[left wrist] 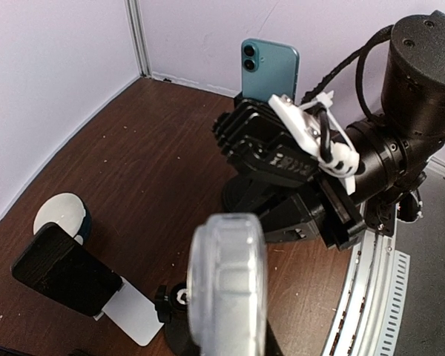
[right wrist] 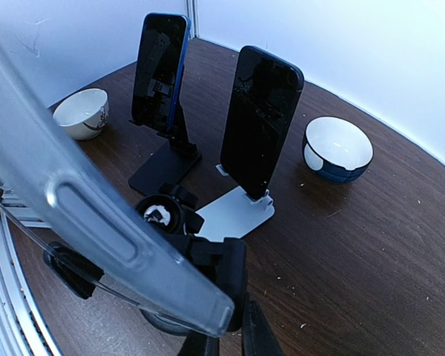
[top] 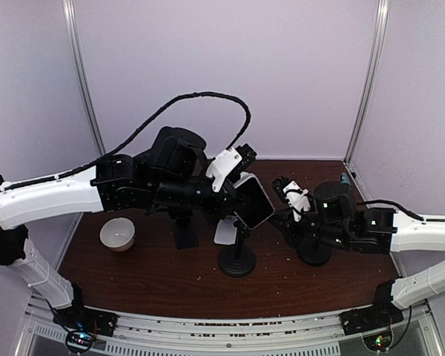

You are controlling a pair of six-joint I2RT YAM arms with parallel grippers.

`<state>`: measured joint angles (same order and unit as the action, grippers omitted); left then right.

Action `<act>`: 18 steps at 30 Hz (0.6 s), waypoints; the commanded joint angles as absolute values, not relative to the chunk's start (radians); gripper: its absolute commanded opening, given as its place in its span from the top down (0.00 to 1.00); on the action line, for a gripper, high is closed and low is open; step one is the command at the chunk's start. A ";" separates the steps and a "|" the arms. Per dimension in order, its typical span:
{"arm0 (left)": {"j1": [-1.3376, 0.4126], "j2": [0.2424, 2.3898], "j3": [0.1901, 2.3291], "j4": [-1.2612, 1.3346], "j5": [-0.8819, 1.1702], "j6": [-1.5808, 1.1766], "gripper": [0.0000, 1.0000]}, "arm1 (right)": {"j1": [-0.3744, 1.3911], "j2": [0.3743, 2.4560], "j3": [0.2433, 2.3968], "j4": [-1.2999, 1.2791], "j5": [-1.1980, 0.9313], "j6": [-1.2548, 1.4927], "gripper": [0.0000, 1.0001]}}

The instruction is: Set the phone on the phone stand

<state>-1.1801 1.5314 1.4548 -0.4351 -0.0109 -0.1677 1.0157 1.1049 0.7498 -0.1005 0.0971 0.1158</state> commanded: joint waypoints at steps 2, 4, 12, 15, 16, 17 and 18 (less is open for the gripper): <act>-1.172 1.615 1.425 -0.579 0.069 -0.125 1.00 | 1.012 1.089 0.754 -0.026 0.033 0.173 0.84; -1.172 1.599 1.421 -0.559 0.071 -0.128 1.00 | 1.013 1.078 0.758 -0.036 0.038 0.177 0.74; -1.171 1.550 1.397 -0.431 0.040 -0.104 1.00 | 1.015 1.012 0.717 -0.070 0.058 0.186 0.66; -1.172 1.559 1.409 -0.420 0.062 -0.088 1.00 | 1.014 0.964 0.709 -0.123 0.076 0.171 0.61; -1.172 1.565 1.417 -0.427 0.068 -0.082 1.00 | 1.013 0.942 0.707 -0.151 0.071 0.158 0.57; -1.172 1.574 1.430 -0.440 0.072 -0.078 1.00 | 1.010 0.920 0.708 -0.171 0.054 0.142 0.51; -1.172 1.590 1.446 -0.456 0.070 -0.072 1.00 | 1.004 0.903 0.713 -0.194 0.015 0.126 0.43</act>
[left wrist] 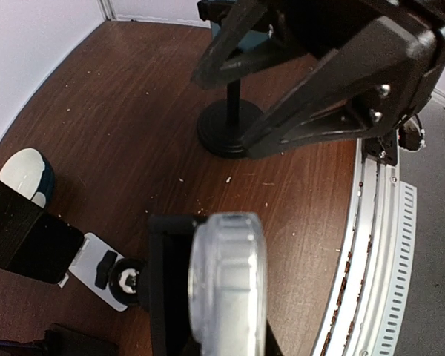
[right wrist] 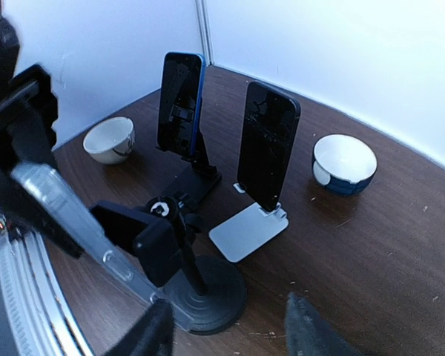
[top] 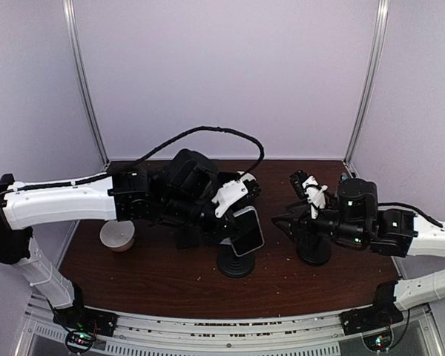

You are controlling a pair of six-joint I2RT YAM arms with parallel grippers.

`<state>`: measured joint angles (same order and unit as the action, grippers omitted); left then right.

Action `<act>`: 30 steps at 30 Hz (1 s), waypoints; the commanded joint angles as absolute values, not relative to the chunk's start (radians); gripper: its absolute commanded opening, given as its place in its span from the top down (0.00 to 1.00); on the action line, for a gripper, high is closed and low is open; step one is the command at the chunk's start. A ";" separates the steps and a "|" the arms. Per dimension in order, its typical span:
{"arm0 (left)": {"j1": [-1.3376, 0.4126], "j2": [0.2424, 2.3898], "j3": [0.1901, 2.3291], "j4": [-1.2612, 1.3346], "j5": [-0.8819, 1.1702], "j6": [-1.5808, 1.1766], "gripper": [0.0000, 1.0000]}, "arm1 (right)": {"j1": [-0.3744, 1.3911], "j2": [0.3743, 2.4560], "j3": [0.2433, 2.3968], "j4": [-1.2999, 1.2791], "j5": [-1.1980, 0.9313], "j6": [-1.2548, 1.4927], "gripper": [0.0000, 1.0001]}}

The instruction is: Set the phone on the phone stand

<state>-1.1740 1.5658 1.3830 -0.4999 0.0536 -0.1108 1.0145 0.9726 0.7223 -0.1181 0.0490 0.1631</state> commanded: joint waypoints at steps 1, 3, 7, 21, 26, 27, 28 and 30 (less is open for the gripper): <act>-1.171 1.596 1.454 -0.467 0.070 -0.069 1.00 | 0.993 0.892 0.724 -0.222 -0.029 0.113 0.33; -1.172 1.601 1.458 -0.465 0.092 -0.059 1.00 | 0.971 0.889 0.758 -0.289 -0.108 0.085 0.17; -1.172 1.578 1.472 -0.437 0.210 0.000 1.00 | 0.943 0.894 0.822 -0.357 -0.319 0.010 0.07; -1.102 1.468 1.412 -0.325 0.481 0.146 1.00 | 0.914 1.044 0.906 -0.330 -0.553 -0.110 0.27; -1.088 1.496 1.438 -0.358 0.510 0.183 1.00 | 0.905 1.090 0.920 -0.280 -0.594 -0.116 0.58; -1.086 1.504 1.445 -0.371 0.511 0.187 1.00 | 0.901 1.090 0.917 -0.271 -0.598 -0.118 0.59; -1.084 1.508 1.449 -0.381 0.514 0.191 1.00 | 0.898 1.093 0.915 -0.263 -0.607 -0.118 0.60; -1.078 1.510 1.440 -0.380 0.523 0.192 1.00 | 0.889 1.104 0.910 -0.244 -0.640 -0.112 0.61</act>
<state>-1.0855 1.5043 1.4178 -0.4366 0.4591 0.1589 0.9062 1.0973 0.9047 -0.3157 -0.5724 -0.1074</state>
